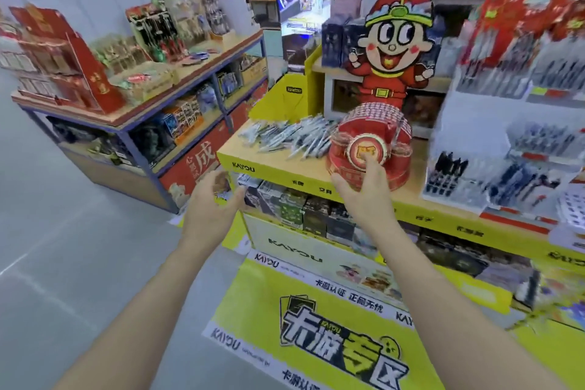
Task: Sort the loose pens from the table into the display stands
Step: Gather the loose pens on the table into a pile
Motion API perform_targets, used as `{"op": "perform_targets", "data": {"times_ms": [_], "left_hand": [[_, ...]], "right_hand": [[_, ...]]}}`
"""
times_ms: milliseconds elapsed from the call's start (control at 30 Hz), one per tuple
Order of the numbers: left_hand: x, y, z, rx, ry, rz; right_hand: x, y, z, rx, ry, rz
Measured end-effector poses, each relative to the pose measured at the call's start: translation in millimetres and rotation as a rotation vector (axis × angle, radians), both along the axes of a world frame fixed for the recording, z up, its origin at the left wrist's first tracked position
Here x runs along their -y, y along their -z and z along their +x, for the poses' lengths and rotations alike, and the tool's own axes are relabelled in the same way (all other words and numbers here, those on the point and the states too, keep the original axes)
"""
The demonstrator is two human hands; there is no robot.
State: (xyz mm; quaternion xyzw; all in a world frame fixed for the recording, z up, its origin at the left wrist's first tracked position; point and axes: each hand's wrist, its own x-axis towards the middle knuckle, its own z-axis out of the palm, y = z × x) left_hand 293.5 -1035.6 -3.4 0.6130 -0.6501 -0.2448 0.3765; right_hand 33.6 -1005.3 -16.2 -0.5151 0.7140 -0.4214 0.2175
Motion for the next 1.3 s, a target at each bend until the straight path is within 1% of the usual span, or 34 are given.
{"op": "perform_targets", "data": {"times_ms": [100, 200, 400, 500, 600, 667, 767, 867, 900, 967, 1067, 1167, 1233, 1300], "left_hand": [[67.1, 1.1, 4.6, 0.065, 0.049, -0.025], [134.2, 5.2, 6.8, 0.105, 0.13, 0.016], [273.3, 32.4, 17.2, 0.274, 0.324, 0.048], [339.5, 53.5, 26.2, 0.333, 0.443, 0.112], [402.0, 78.1, 32.3, 0.419, 0.537, 0.187], [438.4, 93.7, 29.9, 0.432, 0.552, 0.268], [486.9, 117.8, 18.7, 0.444, 0.584, 0.33], [529.0, 137.1, 0.3, 0.425, 0.541, 0.407], [541.7, 143.9, -5.8, 0.402, 0.519, 0.436], [563.4, 158.0, -15.9, 0.364, 0.483, 0.468], [587.4, 180.4, -28.1, 0.423, 0.456, 0.465], [598.3, 191.2, -36.3, 0.445, 0.443, 0.504], [602.7, 194.0, -40.6, 0.452, 0.42, 0.518], [606.7, 196.5, -43.8, 0.456, 0.388, 0.506]], "right_hand": [[61.2, 1.6, 10.8, -0.118, -0.068, 0.007], [122.2, 10.8, 21.7, -0.206, -0.093, 0.053], [234.0, 53.5, 52.5, -0.253, -0.032, 0.257], [281.3, 74.3, 71.7, -0.147, 0.051, 0.365], [323.3, 95.0, 86.3, -0.034, 0.151, 0.392], [347.4, 105.0, 91.1, 0.052, 0.246, 0.385], [383.0, 117.8, 91.0, 0.25, 0.419, 0.364], [417.8, 133.6, 86.5, 0.33, 0.566, 0.347], [428.9, 139.1, 85.7, 0.321, 0.6, 0.34], [449.8, 146.0, 86.2, 0.239, 0.639, 0.35], [474.7, 148.5, 92.2, 0.047, 0.645, 0.416], [494.5, 150.6, 107.3, -0.122, 0.578, 0.455], [507.6, 156.4, 122.4, -0.154, 0.525, 0.481], [520.0, 165.3, 141.6, -0.12, 0.501, 0.532]]}}
